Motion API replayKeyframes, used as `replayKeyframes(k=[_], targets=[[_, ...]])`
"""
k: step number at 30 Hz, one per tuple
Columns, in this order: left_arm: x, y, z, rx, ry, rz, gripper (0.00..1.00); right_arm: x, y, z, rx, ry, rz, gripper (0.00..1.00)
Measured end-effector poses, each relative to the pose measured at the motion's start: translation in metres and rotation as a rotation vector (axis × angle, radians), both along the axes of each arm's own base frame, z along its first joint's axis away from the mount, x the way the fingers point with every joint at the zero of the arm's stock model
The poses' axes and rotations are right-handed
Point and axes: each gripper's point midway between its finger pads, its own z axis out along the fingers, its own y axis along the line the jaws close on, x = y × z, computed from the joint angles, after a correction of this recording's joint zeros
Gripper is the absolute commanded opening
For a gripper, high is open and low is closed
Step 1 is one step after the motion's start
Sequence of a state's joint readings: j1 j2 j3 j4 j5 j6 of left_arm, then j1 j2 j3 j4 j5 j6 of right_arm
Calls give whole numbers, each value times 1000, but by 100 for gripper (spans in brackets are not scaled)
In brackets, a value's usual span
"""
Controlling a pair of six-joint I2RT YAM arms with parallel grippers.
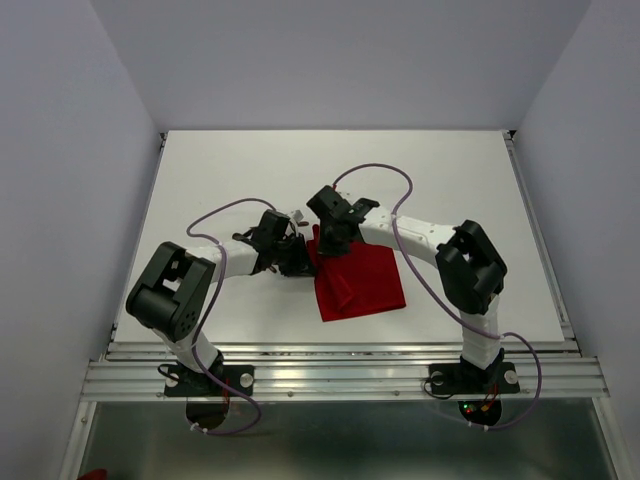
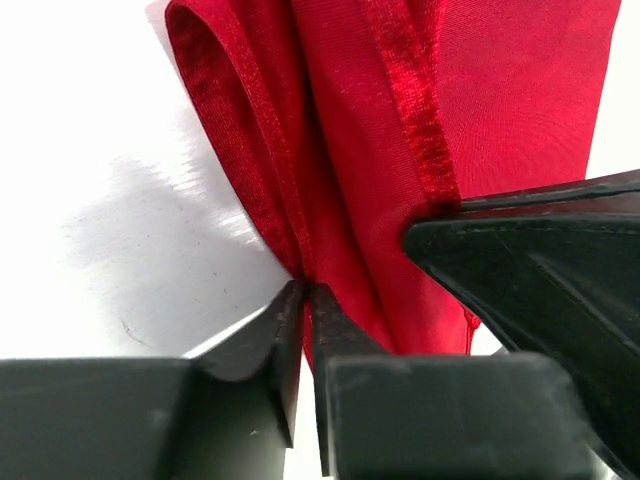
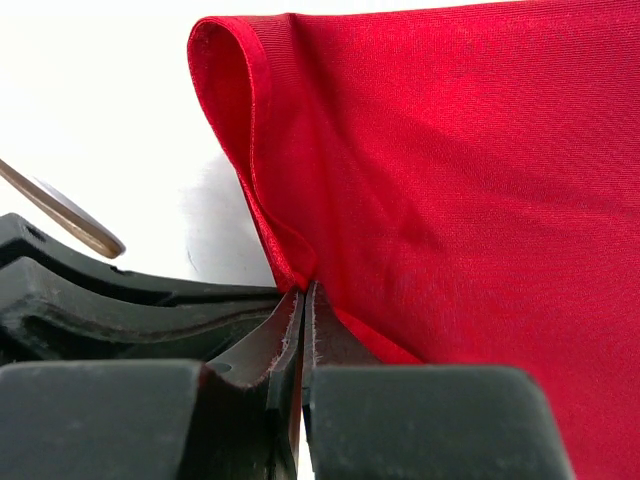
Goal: Fold the napkin into a case and place the utensils inside
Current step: Fold the rectangle-folded napkin at the center of the board.
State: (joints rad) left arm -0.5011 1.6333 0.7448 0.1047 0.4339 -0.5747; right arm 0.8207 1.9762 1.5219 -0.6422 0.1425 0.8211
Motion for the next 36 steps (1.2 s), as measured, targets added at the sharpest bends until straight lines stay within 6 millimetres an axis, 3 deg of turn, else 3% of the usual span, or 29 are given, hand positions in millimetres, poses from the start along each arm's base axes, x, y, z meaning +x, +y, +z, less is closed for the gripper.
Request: replayKeyframes(k=[2,8,20,36], targets=[[0,0,0,2,2,3,39,0,0,1,3,-2,-2,1],[1,1,2,5,-6,11,42,0,0,1,4,-1,-6,1],[4,9,2,42,-23,39,0,0,0,2,6,-2,-6,1],[5,4,-5,14,-14,25,0,1,7,16,51,-17,6,1]])
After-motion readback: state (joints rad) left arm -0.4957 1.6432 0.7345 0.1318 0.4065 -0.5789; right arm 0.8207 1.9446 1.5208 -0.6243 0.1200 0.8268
